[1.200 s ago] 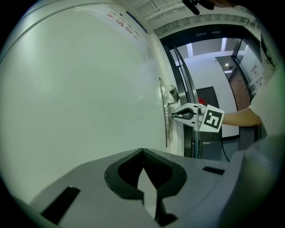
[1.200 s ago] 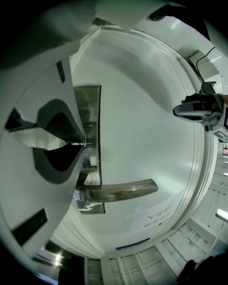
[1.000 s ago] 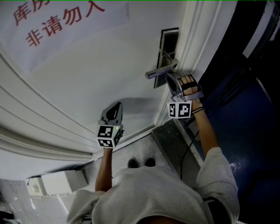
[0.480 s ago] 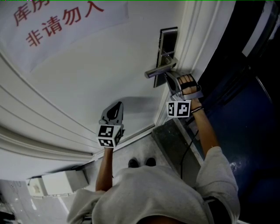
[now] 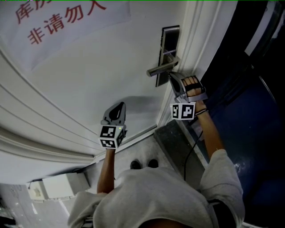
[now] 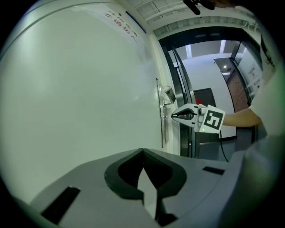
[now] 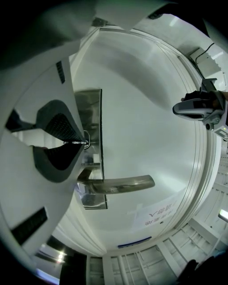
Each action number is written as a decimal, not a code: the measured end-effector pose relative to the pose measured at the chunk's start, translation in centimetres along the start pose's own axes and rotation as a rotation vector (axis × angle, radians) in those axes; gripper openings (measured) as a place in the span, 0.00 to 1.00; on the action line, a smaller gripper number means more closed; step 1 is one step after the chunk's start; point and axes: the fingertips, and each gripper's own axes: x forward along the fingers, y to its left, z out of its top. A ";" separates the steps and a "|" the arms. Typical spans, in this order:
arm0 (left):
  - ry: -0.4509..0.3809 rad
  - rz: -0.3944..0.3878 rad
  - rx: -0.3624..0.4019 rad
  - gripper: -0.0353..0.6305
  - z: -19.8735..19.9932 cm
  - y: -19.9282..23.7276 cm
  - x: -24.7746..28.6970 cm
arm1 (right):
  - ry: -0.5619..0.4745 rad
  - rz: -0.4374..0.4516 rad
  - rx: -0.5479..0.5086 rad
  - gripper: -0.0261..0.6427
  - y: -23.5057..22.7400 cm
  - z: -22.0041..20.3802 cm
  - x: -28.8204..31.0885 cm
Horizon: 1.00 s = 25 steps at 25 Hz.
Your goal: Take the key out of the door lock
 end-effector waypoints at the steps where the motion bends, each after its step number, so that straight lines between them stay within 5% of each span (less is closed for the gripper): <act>1: 0.001 -0.004 -0.001 0.08 -0.1 -0.1 0.0 | 0.000 0.000 0.002 0.08 0.0 0.0 -0.3; 12: -0.002 -0.046 0.001 0.08 0.1 -1.7 0.9 | 0.017 0.004 0.116 0.08 0.4 -0.2 -3.0; 19: 0.001 -0.072 0.001 0.08 -0.2 -2.1 1.6 | 0.053 0.027 0.493 0.08 0.9 -0.4 -4.9; 25: -0.006 -0.114 -0.004 0.08 0.0 -3.4 3.0 | 0.097 -0.010 0.948 0.08 1.4 -1.6 -7.2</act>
